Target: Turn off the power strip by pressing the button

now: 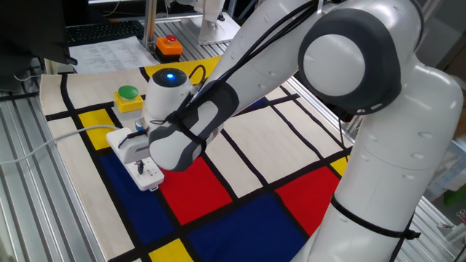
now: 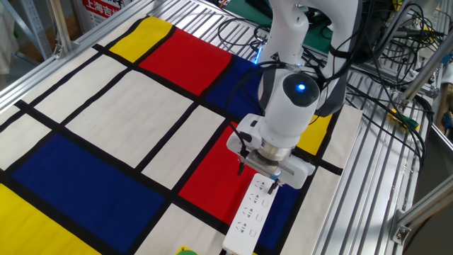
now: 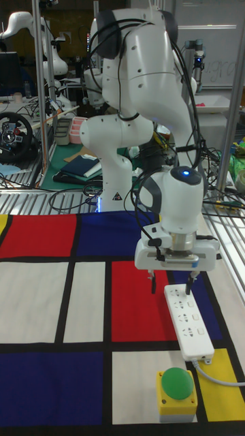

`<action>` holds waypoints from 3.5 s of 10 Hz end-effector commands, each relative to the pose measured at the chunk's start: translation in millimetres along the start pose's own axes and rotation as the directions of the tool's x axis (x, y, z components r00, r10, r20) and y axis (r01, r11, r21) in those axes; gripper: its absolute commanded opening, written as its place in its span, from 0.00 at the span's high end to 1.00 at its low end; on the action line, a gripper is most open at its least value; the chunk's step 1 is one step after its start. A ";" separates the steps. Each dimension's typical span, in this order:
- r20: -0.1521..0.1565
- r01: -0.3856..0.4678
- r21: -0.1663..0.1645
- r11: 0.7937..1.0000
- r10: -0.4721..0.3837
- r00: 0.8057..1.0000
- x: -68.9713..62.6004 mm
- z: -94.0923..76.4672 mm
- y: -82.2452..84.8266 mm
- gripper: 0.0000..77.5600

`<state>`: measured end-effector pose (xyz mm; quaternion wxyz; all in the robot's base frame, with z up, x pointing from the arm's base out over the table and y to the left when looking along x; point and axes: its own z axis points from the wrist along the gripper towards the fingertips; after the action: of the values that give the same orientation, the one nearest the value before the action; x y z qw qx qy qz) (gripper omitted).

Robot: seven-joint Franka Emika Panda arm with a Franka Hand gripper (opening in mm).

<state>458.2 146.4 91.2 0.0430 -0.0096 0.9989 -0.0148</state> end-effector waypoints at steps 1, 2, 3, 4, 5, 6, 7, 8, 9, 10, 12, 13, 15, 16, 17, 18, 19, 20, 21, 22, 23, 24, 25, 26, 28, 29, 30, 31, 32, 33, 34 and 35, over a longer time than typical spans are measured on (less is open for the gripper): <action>-0.024 0.007 -0.003 1.000 -0.007 1.000 1.5 0.5 0.9 0.00; -0.027 0.008 -0.005 1.000 -0.008 1.000 4.9 1.6 2.0 0.00; -0.027 0.008 -0.007 1.000 -0.008 1.000 6.3 2.0 2.5 0.00; -0.031 0.008 -0.011 1.000 -0.008 0.999 8.6 2.7 3.7 0.00; -0.036 0.010 -0.012 1.000 -0.010 0.999 10.2 3.1 4.6 0.00; -0.034 0.011 -0.009 1.000 -0.011 0.999 10.1 3.1 4.6 0.00; -0.032 0.011 -0.007 1.000 -0.011 0.999 9.6 3.0 4.4 0.00; -0.028 0.009 -0.007 1.000 -0.009 1.000 7.4 2.3 3.7 0.00; -0.027 0.009 -0.007 1.000 -0.009 1.000 7.2 2.2 3.6 0.00; -0.028 0.007 -0.007 1.000 -0.007 1.000 5.7 1.7 3.1 0.00; -0.030 0.004 -0.009 1.000 -0.004 1.000 5.9 2.6 3.1 0.00; -0.027 0.003 -0.010 1.000 -0.004 1.000 7.2 8.2 3.1 0.00; -0.026 0.005 -0.010 1.000 -0.005 1.000 7.7 10.1 3.1 0.00; -0.026 0.004 -0.010 1.000 -0.005 1.000 7.7 10.1 3.1 0.00; -0.026 0.004 -0.011 1.000 -0.004 1.000 7.8 10.5 3.1 0.00; -0.025 0.005 -0.011 1.000 -0.005 1.000 8.1 11.7 3.0 0.00; -0.019 0.005 -0.014 1.000 -0.006 1.000 7.9 11.2 3.1 0.00; -0.016 0.008 -0.015 1.000 -0.008 1.000 7.5 9.5 3.1 0.00; -0.016 0.011 -0.015 1.000 -0.012 1.000 5.9 2.5 3.2 0.00; -0.016 0.011 -0.015 1.000 -0.012 1.000 5.9 2.5 3.2 0.00; -0.022 0.013 -0.019 1.000 -0.014 1.000 3.2 -12.2 3.2 0.00; -0.023 0.015 -0.021 1.000 -0.015 1.000 2.1 -20.2 3.0 0.00; -0.023 0.012 -0.025 1.000 -0.013 1.000 1.4 -25.7 3.0 0.00; -0.023 0.014 -0.030 0.999 -0.014 1.000 0.2 -29.9 3.4 0.00; -0.023 0.027 -0.044 0.999 -0.028 0.999 -2.3 -35.1 3.5 0.00; -0.023 0.030 -0.045 0.999 -0.031 0.999 -4.6 -38.5 3.7 0.00; -0.028 0.036 -0.045 0.998 -0.038 0.999 -7.0 -41.9 4.3 0.00; -0.036 0.038 -0.045 0.998 -0.040 0.999 -9.4 -45.9 5.4 0.00; -0.039 0.037 -0.044 0.998 -0.039 0.998 -11.1 -49.2 6.2 0.00; -0.042 0.037 -0.044 0.998 -0.039 0.998 -12.4 -52.3 6.7 0.00; -0.043 0.036 -0.057 0.998 -0.039 0.998 -14.9 -59.7 6.3 0.00; -0.050 0.039 -0.056 0.998 -0.042 0.998 -17.7 -65.0 5.4 0.00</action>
<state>464.6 154.1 144.4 0.0205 -0.0294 0.9993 0.0067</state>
